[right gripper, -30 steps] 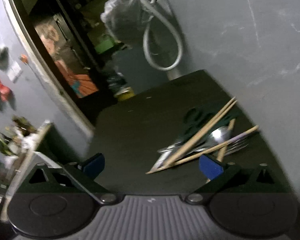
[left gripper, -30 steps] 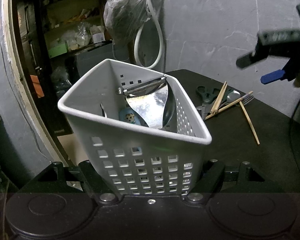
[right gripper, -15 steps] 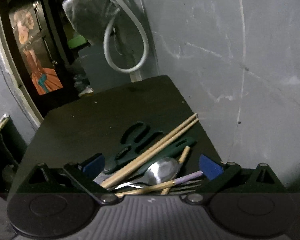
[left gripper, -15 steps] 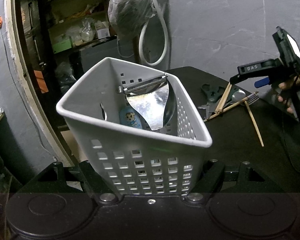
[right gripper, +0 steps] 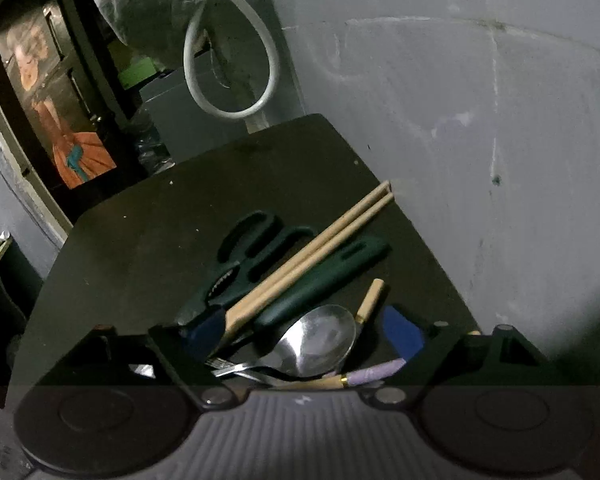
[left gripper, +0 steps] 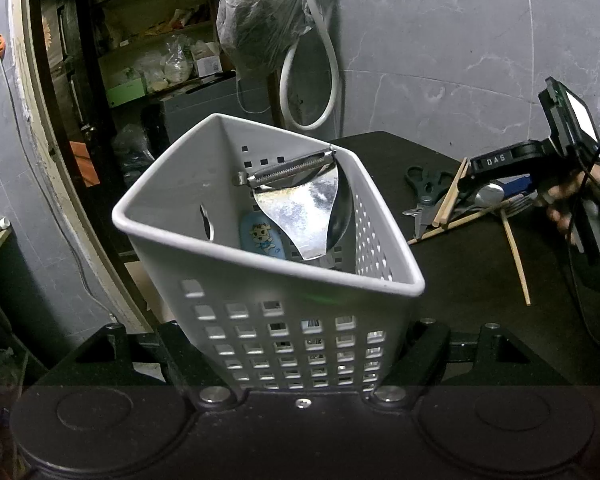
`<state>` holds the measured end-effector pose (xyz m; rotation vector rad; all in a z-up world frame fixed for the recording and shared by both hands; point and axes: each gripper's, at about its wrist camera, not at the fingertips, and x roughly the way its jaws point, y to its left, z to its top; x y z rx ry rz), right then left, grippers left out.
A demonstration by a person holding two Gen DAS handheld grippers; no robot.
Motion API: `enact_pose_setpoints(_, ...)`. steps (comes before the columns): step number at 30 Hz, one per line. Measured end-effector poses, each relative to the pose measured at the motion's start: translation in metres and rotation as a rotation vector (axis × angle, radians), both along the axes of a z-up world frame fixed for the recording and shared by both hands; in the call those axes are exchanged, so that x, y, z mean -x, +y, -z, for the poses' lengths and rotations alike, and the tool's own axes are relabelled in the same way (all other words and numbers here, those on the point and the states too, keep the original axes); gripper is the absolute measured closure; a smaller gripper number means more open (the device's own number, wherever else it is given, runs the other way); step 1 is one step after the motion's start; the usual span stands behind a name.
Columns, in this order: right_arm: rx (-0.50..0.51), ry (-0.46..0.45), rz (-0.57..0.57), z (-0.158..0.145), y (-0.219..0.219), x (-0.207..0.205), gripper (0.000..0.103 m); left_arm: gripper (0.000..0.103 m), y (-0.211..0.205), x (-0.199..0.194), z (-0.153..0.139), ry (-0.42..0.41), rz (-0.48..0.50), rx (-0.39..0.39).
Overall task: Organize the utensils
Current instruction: 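Move the right gripper to the spoon among the chopsticks, then close the right gripper on the silver spoon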
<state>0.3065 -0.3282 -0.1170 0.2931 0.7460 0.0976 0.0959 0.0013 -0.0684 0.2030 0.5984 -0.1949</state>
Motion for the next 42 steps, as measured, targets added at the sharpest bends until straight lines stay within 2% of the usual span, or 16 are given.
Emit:
enact_pose_setpoints(5, 0.016, -0.007, 0.009, 0.002, 0.004, 0.010, 0.017, 0.024, 0.000, 0.000, 0.000, 0.000, 0.000, 0.000)
enact_pose_setpoints(17, 0.127, -0.046, 0.050, 0.004, 0.030, 0.044, 0.035, 0.024, 0.000, 0.000, 0.000, -0.002, 0.001, 0.000)
enact_pose_setpoints(25, 0.103, -0.054, 0.092, 0.004, 0.025, 0.053, 0.054, 0.024, 0.001, 0.000, -0.001, -0.004, 0.005, 0.000)
enact_pose_setpoints(30, 0.067, -0.053, 0.136, 0.006, 0.014, 0.053, 0.078, 0.024, 0.001, 0.000, -0.001, -0.004, 0.010, 0.000)
enact_pose_setpoints(36, 0.050, -0.068, 0.152, 0.006, 0.011, 0.056, 0.086, 0.024, 0.002, 0.000, 0.000, -0.006, 0.015, -0.001)
enact_pose_setpoints(42, 0.042, -0.132, 0.156, -0.007, 0.011, 0.067, 0.093, 0.024, 0.003, -0.001, 0.000, -0.007, 0.022, 0.000)
